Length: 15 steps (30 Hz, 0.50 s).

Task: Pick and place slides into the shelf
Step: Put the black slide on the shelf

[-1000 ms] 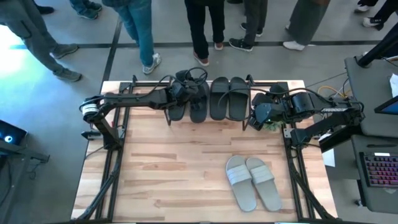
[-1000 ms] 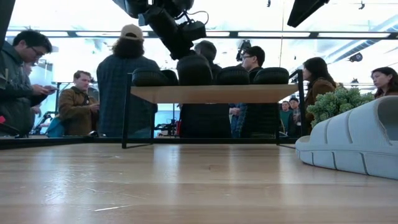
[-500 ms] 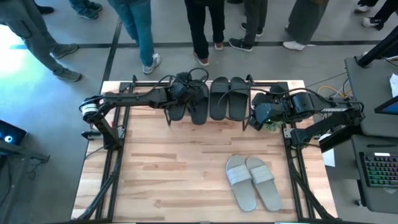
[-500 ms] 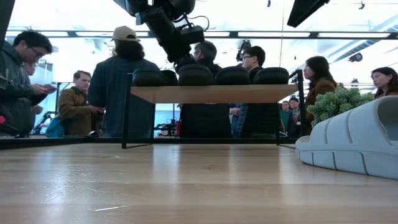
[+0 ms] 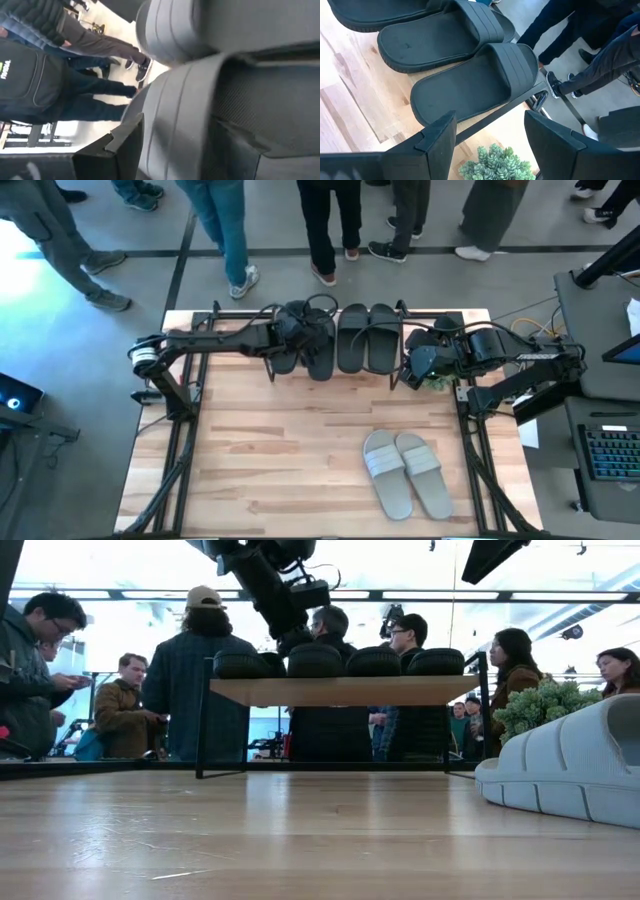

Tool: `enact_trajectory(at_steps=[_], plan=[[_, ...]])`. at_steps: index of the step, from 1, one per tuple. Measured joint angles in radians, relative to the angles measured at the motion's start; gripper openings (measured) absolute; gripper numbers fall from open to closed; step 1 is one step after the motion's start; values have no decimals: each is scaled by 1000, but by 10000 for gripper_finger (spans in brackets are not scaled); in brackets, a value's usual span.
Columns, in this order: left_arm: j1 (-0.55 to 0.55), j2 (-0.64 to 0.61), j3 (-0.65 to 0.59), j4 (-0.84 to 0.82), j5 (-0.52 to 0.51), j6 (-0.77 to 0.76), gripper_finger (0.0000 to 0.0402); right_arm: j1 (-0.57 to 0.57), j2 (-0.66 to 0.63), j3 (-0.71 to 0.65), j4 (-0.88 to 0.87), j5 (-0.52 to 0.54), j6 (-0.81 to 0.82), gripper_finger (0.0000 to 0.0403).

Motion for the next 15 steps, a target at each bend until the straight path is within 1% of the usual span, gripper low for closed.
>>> enact_trajectory(at_steps=[2, 7, 11, 15], plan=[[-6, -2, 3, 4, -4, 0, 202, 0, 0, 0, 0, 0, 0, 224], [-18, -3, 4, -1, -67, 1, 202, 0, 0, 0, -1, 0, 0, 224], [-44, -22, 4, 0, -67, 1, 202, 0, 0, 0, -4, 0, -1, 224], [-82, -49, 4, -48, -67, -4, 202, 0, 0, -1, -6, 0, -2, 224]])
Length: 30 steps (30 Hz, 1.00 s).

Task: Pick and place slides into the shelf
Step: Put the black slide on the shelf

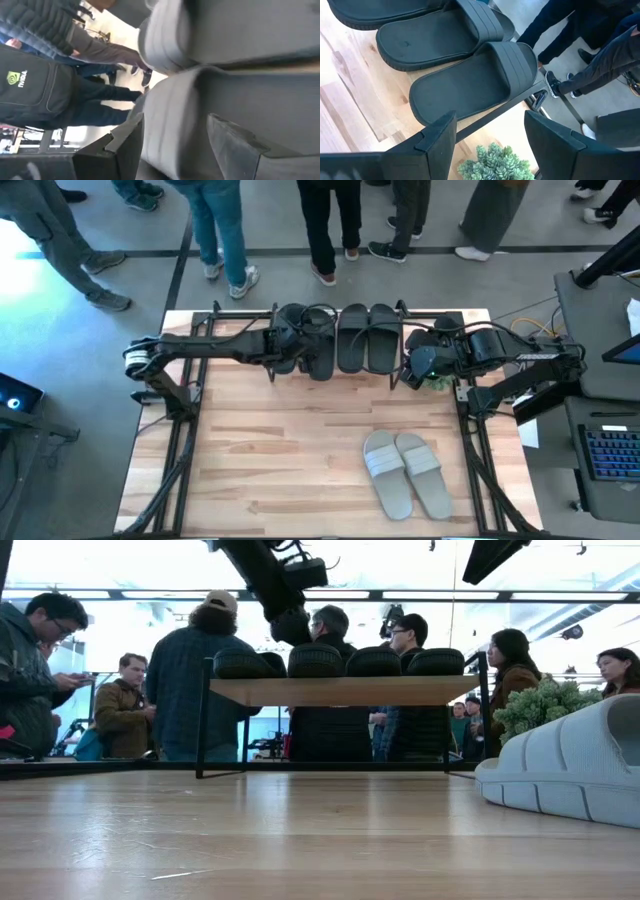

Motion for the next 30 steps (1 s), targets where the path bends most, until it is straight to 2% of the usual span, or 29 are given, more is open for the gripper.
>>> enact_trajectory(at_steps=[3, 5, 7, 12, 16, 18, 20, 23, 26, 30], plan=[[-47, -27, 0, -62, -23, -40, 202, 0, 0, 0, 0, 0, -3, 224], [-115, -62, 6, -174, -74, -120, 202, 0, 0, 0, -2, -1, -2, 224], [-201, -110, 6, -253, -79, -211, 202, 1, 0, 0, -4, -7, -1, 224], [-306, -149, -15, -245, -87, -251, 202, 2, 0, 0, -3, -10, -9, 224], [-377, -160, -11, -355, -77, -376, 202, 41, 0, 0, -23, -165, 1, 224], [-434, -178, -21, -425, -52, -436, 202, 118, 10, -6, -31, -264, 40, 224], [-500, -189, -39, -485, -49, -488, 202, 231, 26, -26, -50, -311, 108, 224], [-594, -202, -66, -558, -47, -589, 202, 419, 54, -79, -54, -309, 244, 224], [-657, -218, -103, -588, -42, -714, 202, 596, 94, -143, -48, -261, 412, 224], [-690, -221, -150, -584, -33, -800, 202, 742, 187, -201, -43, -244, 577, 224]])
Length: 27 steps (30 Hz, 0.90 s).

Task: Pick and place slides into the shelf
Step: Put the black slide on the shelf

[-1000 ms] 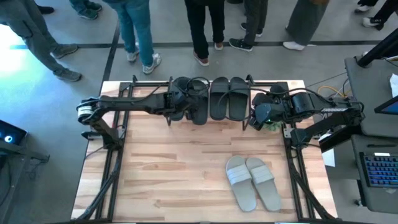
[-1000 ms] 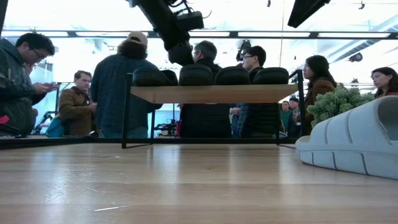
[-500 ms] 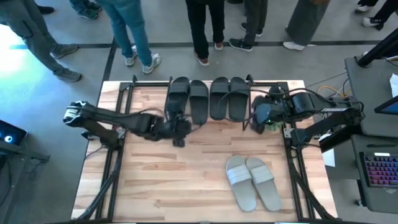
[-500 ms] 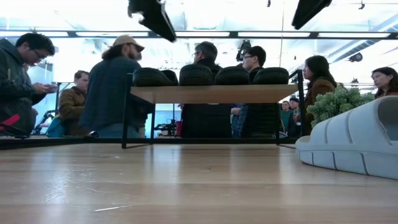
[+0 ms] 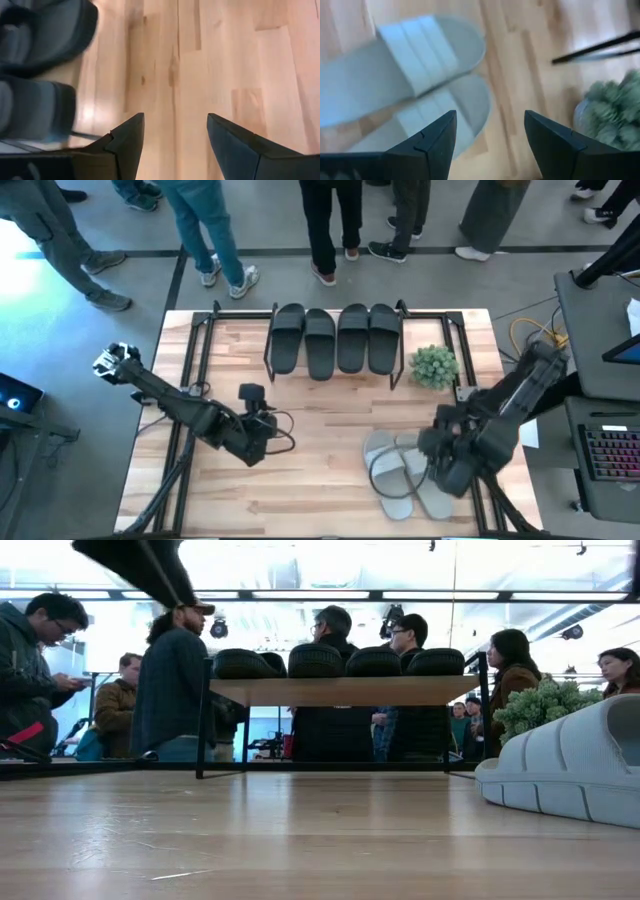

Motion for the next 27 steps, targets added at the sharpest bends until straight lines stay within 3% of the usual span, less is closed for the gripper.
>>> enact_trajectory(at_steps=[4, 10, 12, 21, 27], plan=[[3, 6, -45, 94, 13, -26, 202, 54, 106, -17, 34, -56, 53, 224], [108, 28, -83, 533, 90, 188, 182, 40, 193, 28, 50, -63, 27, 223], [160, 49, -90, 609, 138, 228, 163, 37, 192, 41, 49, -53, 31, 223], [286, 130, -79, 704, 150, 359, 19, 38, 114, 46, 27, -25, 191, 223], [335, 165, -78, 742, 133, 391, 7, 38, 99, 46, 5, 16, 220, 223]])
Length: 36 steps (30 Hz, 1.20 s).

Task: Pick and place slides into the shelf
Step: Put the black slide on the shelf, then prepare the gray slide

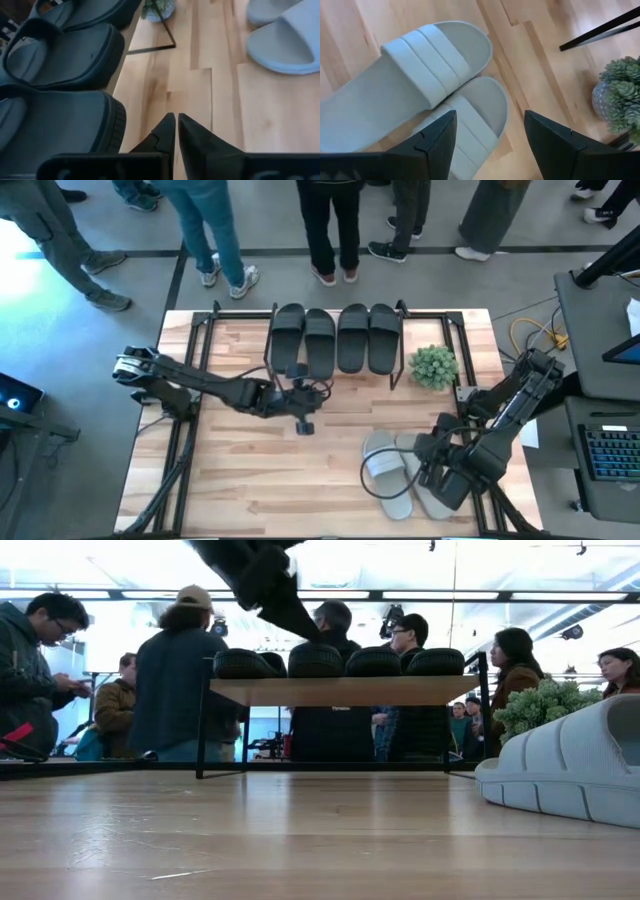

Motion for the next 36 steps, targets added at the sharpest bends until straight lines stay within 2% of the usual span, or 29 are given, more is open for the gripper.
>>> enact_trajectory(at_steps=[4, 9, 14, 18, 22, 25, 27, 31, 33, 36], plan=[[27, 20, 0, -1, -4, 2, 1, 0, 3, 0, -8, 2, 0, 223], [63, 24, 0, 12, -75, 2, 1, 0, 3, -1, -13, 10, 30, 224], [105, 24, 0, 11, -87, 2, 1, 0, 3, -1, -14, 19, 42, 224], [116, 23, 0, 10, -176, 3, 1, 0, 3, -1, -14, 19, 50, 224], [112, 23, 0, -9, -94, -3, 1, 0, 3, -1, -14, 17, 50, 224], [70, 13, 0, -40, -76, -7, 1, 0, 4, -1, -14, -11, 48, 224], [23, -6, 0, -76, -73, -20, 1, 7, 4, -3, -6, -65, 23, 224], [-99, -73, 0, -226, -70, -110, 1, 57, 41, -3, 78, -166, -106, 224], [-166, -114, -3, -318, -71, -199, 1, 96, 72, -2, 101, -174, -144, 224], [-264, -176, -7, -438, -90, -432, 7, 132, 127, 5, 123, -154, -154, 224]])
